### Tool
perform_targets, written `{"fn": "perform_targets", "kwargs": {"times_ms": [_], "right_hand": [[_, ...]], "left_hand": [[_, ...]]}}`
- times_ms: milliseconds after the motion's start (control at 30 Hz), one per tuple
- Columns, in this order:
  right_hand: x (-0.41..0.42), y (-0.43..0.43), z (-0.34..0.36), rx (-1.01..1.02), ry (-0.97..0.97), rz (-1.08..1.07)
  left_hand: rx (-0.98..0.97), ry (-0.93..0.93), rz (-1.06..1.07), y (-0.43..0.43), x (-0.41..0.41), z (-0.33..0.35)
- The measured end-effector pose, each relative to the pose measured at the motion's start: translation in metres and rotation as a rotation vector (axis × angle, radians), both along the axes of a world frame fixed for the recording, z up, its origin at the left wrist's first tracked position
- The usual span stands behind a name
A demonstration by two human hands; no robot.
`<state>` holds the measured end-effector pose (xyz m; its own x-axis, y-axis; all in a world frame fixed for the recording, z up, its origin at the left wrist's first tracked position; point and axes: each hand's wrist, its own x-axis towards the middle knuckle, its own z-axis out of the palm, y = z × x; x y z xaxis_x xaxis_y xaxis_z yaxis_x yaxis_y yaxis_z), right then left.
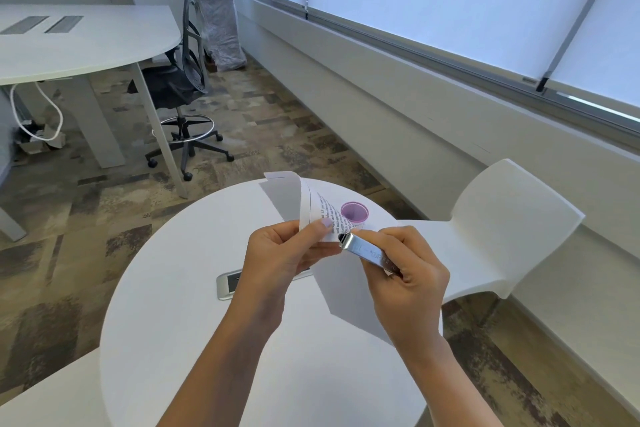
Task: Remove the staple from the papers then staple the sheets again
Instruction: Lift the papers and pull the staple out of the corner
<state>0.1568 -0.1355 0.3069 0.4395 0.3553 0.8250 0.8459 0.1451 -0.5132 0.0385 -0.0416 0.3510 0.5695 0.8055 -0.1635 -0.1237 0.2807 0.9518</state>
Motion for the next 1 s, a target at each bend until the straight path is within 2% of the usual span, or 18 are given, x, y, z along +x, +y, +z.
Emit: {"fn": "perform_targets", "kwargs": {"times_ms": [400,567,833,1000], "right_hand": [[0.009,-0.001,-0.007,-0.027,-0.121,-0.015],[0.009,-0.001,-0.002,-0.056,0.005,0.047],[0.010,-0.007,0.015,-0.120,0.262,0.148],[0.007,-0.006,0.024,-0.163,0.209,0.181]], "left_hand": [[-0.003,0.119,-0.051,0.009,-0.002,0.003],[-0.039,0.070,-0.007,0.006,0.000,0.004],[0.099,0.045,0.103,0.001,0.002,0.006],[0.210,0.037,0.111,-0.004,0.002,0.009]]}}
